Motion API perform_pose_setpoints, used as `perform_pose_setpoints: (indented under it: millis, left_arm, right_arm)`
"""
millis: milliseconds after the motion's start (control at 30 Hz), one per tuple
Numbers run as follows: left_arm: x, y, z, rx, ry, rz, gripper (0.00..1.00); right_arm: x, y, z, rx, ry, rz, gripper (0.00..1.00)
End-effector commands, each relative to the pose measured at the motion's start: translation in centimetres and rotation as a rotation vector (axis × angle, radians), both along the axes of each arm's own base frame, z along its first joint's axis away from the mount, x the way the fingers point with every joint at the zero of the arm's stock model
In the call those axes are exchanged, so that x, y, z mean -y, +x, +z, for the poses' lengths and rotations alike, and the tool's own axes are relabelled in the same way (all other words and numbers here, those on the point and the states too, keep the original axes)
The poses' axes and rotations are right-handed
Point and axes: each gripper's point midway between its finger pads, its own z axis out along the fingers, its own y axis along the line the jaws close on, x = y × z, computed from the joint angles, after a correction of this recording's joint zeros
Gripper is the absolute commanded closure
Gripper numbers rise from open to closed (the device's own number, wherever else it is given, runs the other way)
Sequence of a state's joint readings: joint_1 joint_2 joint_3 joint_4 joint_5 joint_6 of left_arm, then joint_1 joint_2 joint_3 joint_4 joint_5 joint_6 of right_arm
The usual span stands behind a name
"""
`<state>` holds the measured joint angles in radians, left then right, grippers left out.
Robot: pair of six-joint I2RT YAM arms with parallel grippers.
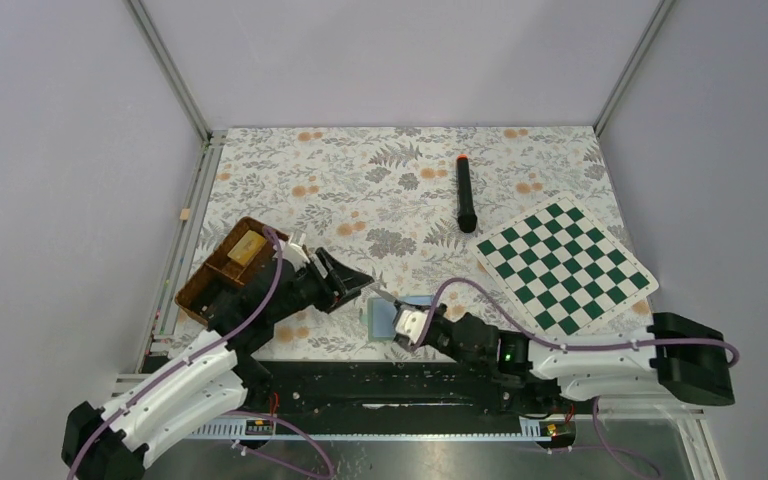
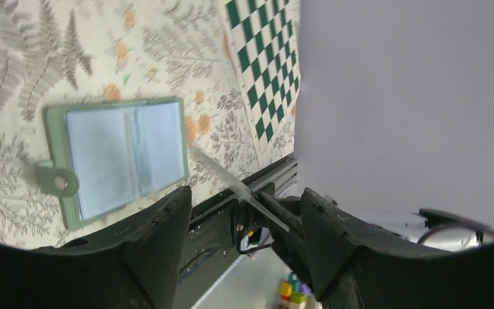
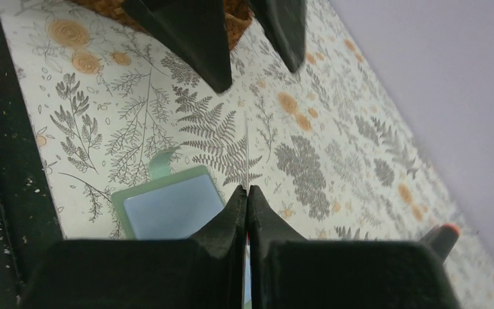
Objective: Take the credit cards out of the card holder
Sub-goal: Place the credit card in the storage box.
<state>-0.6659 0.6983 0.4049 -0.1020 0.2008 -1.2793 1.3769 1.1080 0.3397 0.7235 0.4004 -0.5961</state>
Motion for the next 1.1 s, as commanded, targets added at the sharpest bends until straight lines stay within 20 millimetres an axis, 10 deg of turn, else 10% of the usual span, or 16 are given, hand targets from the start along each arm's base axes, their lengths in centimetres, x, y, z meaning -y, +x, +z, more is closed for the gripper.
perform_pose_setpoints:
  millis: [0, 267, 1067]
  left_arm:
    - [-0.8, 0.6, 4.3, 0.312, 0.071, -0.053, 0.38]
    - [-2.0, -0.7, 7.8, 0.611, 0.183, -0.15, 0.41]
    - [1.8, -4.1, 9.2, 0.625, -0.005, -0.429, 0.45]
  right_arm:
    - [1.6, 0.4, 1.5, -0.343, 0.175, -0.099, 1.0]
    - [3.8, -0.5, 3.4, -0.735, 0.392, -0.086, 1.0]
    - [4.2, -1.7, 11.1, -1.016, 0.865, 0.053, 1.0]
